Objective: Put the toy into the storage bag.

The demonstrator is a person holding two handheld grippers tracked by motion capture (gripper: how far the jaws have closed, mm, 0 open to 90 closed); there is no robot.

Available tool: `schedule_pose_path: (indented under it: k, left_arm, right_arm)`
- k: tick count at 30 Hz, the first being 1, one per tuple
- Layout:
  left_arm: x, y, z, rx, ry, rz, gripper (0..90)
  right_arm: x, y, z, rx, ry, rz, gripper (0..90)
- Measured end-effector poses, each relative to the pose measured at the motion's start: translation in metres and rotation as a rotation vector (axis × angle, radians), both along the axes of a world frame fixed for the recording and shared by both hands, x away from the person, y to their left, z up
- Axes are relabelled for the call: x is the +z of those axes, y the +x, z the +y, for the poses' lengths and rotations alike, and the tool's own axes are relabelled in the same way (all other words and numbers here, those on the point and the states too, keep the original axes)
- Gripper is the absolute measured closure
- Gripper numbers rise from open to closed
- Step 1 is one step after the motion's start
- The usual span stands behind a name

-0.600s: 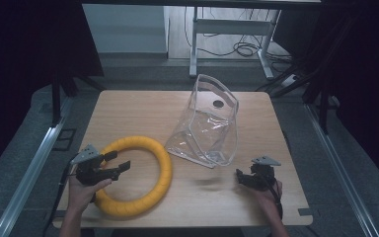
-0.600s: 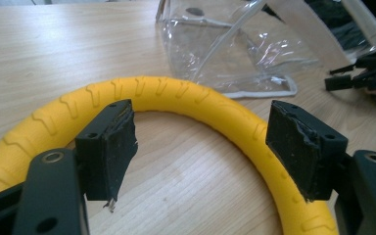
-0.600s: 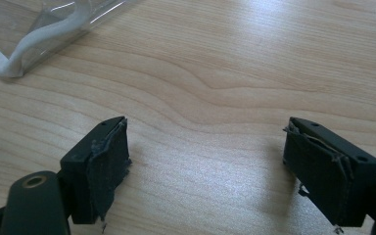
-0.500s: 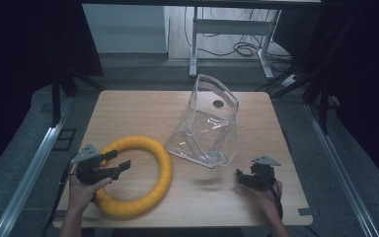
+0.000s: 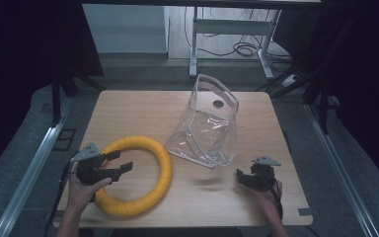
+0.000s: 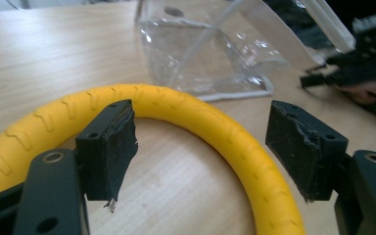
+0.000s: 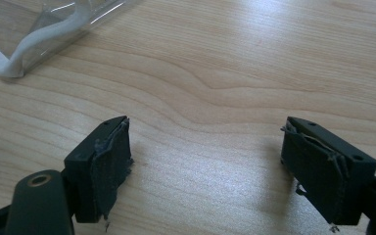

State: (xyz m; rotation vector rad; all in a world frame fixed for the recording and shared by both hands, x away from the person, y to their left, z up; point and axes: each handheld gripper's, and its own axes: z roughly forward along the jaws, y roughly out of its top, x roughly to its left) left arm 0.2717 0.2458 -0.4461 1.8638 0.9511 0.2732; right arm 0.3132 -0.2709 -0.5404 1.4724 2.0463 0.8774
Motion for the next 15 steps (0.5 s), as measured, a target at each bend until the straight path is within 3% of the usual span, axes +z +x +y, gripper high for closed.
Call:
schedule_pose_path:
  k: [5, 8, 9, 12, 15]
  left_arm:
    - [0.009, 0.000, 0.000, -0.049, 0.048, 0.042, 27.4]
    - [0.013, -0.002, -0.007, -0.093, 0.125, 0.076, 27.3]
    - [0.013, -0.002, -0.007, -0.093, 0.125, 0.076, 27.3]
    - [0.011, -0.004, -0.017, -0.171, 0.161, 0.125, 26.9]
    - [0.008, -0.003, -0.022, -0.194, 0.195, 0.142, 27.3]
  right_arm:
    - [0.000, 0.003, 0.001, -0.005, 0.001, 0.001, 19.0]
    - [0.000, 0.003, 0.001, -0.006, 0.001, 0.002, 19.1]
    - [0.000, 0.003, 0.001, -0.006, 0.001, 0.002, 19.1]
    - [0.000, 0.003, 0.001, -0.005, 0.001, 0.001, 19.1]
    - [0.000, 0.003, 0.000, -0.005, -0.001, 0.000, 19.3]
